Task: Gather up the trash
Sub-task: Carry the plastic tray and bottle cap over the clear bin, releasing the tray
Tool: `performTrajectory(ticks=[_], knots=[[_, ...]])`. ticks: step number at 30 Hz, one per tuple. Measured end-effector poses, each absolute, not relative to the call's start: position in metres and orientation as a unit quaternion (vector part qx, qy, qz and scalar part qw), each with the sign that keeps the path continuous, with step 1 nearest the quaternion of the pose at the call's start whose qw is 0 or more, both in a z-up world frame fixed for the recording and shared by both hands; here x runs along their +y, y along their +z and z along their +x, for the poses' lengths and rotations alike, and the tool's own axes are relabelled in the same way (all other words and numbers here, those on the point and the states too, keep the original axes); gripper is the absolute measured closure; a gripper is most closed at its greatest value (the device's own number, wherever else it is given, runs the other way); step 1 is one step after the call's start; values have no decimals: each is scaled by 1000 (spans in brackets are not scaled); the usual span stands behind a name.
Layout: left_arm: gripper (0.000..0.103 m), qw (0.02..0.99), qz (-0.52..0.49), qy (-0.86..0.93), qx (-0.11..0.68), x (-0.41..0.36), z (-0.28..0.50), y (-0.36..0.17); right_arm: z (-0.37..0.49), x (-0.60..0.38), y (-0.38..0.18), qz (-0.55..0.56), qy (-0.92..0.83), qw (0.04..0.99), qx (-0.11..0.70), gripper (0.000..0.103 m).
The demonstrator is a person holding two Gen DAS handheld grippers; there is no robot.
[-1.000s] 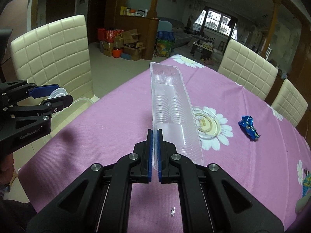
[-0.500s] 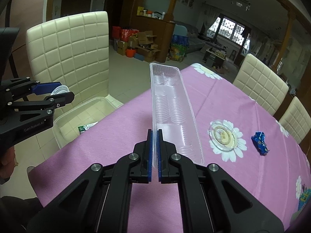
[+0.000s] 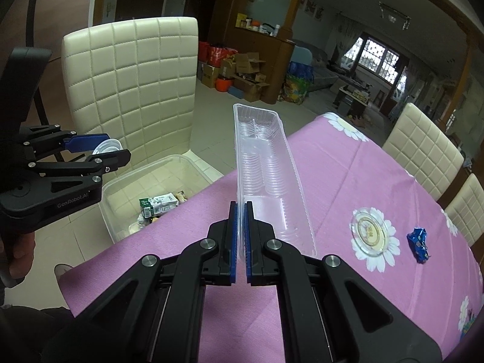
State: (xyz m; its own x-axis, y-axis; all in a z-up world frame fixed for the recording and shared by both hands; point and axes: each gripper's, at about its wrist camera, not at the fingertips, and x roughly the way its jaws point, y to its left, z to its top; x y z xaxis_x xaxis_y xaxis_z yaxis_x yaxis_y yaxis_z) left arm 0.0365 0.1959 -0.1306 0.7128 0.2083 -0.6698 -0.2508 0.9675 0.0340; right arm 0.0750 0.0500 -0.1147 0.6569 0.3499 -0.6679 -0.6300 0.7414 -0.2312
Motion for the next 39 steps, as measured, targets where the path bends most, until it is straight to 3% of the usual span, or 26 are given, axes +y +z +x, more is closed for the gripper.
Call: performTrajectory(ticks=[24, 39], knots=[[64, 904, -81, 182, 378, 263, 24, -153, 78, 107, -115, -233, 346, 861, 291, 96], [64, 903, -71, 161, 392, 246, 40, -158, 96, 87, -126, -200, 326, 866, 321, 96]])
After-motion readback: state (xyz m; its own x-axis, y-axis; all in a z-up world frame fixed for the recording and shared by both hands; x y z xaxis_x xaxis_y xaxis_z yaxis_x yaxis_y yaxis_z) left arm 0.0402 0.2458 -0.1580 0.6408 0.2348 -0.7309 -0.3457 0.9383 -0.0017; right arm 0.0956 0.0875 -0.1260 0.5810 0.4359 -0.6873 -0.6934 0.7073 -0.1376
